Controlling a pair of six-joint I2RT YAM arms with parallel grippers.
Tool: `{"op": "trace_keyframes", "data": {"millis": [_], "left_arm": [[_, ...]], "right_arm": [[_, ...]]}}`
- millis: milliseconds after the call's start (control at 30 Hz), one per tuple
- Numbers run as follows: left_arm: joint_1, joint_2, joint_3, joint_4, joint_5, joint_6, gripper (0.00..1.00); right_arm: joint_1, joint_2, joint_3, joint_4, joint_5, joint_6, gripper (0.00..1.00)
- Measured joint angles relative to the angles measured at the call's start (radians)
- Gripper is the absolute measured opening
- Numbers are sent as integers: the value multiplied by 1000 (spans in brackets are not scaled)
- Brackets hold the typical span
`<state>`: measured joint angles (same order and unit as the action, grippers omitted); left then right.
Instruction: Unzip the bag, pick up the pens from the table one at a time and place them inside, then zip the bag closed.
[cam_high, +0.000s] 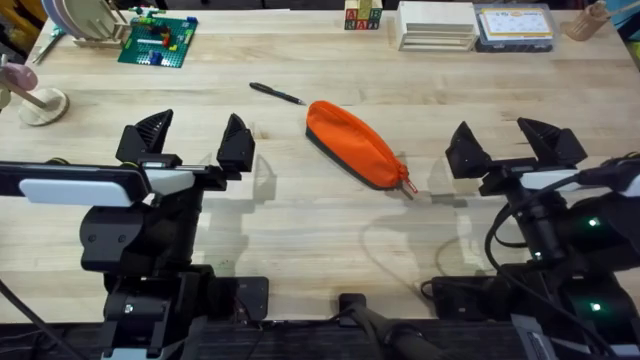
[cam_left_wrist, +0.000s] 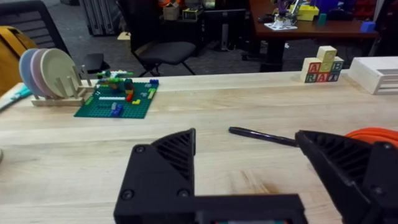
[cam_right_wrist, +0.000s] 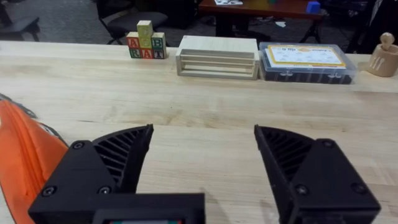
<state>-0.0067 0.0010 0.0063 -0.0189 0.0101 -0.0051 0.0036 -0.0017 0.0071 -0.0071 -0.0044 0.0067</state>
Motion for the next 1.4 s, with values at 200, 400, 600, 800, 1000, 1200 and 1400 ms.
{"op": "trace_keyframes", "data": {"millis": [200, 400, 600, 800, 1000, 1200, 1400], "left_arm": [[0, 0, 0, 0, 0, 1, 993], [0, 0, 0, 0, 0, 1, 993], [0, 0, 0, 17, -3, 1, 993], [0, 0, 11, -14, -2, 1, 994], [0, 4, 112, -106, 0, 2, 993], [0, 117, 253, -127, 1, 2, 994], [0, 415, 434, -128, 34, 3, 994]], "right_arm": [[0, 0, 0, -1, 0, 0, 998], [0, 0, 0, -4, 0, 0, 998], [0, 0, 0, -4, 0, 0, 997], [0, 0, 13, -27, -1, 0, 997], [0, 4, 96, -176, -11, 0, 997], [0, 66, 242, -275, -12, 0, 997], [0, 268, 502, -440, -12, 0, 997]]}}
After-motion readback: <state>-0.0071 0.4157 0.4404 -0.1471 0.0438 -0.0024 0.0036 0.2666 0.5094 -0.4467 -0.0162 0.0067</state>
